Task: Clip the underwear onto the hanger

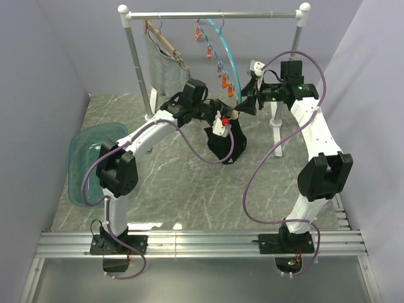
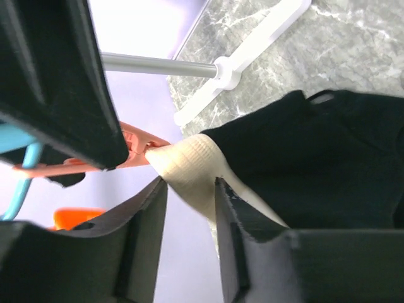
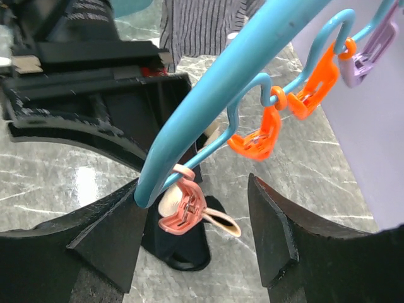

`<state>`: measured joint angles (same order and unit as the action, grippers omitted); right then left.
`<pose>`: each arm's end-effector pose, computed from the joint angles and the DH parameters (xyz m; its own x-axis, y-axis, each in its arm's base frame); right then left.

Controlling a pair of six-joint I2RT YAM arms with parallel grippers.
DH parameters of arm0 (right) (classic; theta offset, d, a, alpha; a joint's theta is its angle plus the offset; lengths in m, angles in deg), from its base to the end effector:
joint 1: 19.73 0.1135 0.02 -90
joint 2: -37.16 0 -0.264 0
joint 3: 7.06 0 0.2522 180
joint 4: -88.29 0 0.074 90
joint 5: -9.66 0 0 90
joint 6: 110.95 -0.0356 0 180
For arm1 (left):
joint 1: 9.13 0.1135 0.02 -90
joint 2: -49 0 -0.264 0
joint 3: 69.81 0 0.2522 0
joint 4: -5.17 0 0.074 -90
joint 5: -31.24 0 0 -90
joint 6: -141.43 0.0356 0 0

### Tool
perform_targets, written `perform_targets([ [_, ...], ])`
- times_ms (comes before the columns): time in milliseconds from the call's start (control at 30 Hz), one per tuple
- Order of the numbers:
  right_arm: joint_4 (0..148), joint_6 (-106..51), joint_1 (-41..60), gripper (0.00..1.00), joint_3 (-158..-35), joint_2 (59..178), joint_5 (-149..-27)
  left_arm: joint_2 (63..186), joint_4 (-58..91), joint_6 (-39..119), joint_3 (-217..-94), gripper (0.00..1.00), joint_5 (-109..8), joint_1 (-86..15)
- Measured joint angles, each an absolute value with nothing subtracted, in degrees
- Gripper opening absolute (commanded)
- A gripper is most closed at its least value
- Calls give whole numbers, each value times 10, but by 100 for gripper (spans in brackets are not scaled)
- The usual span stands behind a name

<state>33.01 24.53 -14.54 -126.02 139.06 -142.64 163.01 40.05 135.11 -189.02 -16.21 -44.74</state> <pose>0.3822 0.0664 0.3898 0.0919 -0.3245 -0.9414 -0.9545 0.2406 -0.1761 0.3646 -0.2907 0.3279 0.8568 0.2870 -0.4284 0.4999 -0.2583 0.8267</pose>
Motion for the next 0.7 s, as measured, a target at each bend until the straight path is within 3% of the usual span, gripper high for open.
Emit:
perform_targets([
  [133, 347, 230, -149, 70, -1254, 1390, -1422, 1611, 384, 1319, -1869, 51, -164, -447],
  [400, 390, 194, -157, 70, -1249, 1390, -1397, 1574, 375, 1219, -1835, 58, -163, -445],
  [700, 429, 174, -174, 74, -1246, 1390, -1374, 1549, 312, 969, -1812, 64, -183, -423],
])
